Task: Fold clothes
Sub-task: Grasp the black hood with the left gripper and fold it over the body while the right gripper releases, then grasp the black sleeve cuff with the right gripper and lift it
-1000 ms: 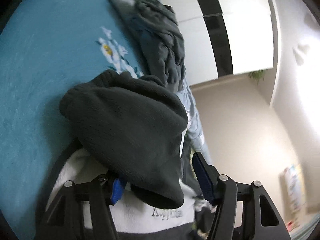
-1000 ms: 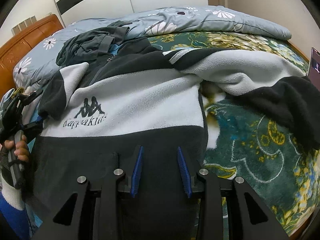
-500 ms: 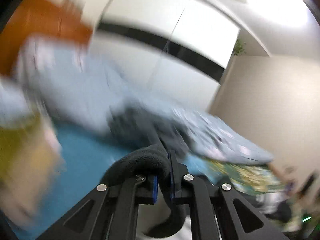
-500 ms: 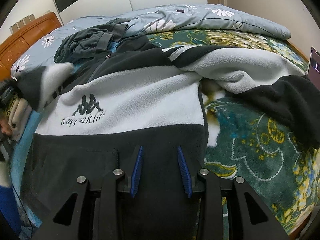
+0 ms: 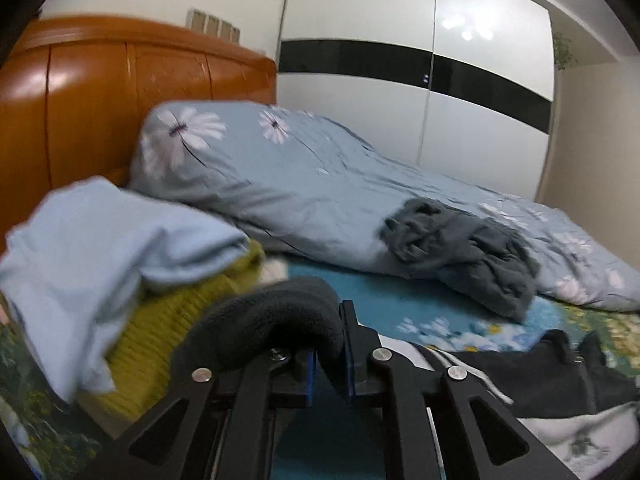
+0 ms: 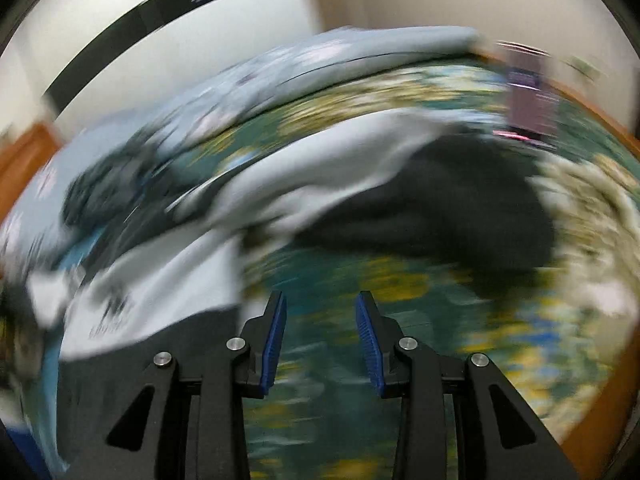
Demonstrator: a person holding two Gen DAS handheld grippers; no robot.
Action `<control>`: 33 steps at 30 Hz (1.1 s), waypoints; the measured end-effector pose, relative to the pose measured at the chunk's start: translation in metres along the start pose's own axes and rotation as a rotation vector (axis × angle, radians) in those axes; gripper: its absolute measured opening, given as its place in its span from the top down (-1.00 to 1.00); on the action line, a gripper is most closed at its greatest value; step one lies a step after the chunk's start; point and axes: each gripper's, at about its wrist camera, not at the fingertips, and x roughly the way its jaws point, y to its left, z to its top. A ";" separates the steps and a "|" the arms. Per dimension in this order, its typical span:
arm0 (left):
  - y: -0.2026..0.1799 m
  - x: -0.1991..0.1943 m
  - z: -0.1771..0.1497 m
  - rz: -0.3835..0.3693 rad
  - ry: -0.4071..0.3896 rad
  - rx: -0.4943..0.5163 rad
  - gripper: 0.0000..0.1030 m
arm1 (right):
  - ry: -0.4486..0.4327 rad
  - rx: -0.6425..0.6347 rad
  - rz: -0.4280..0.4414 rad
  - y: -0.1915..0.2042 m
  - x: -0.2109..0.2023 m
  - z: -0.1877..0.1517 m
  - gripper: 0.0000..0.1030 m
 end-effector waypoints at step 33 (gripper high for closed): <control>-0.086 -0.014 -0.091 -0.403 0.404 -0.241 -0.24 | -0.264 0.678 0.279 -0.173 -0.006 0.048 0.79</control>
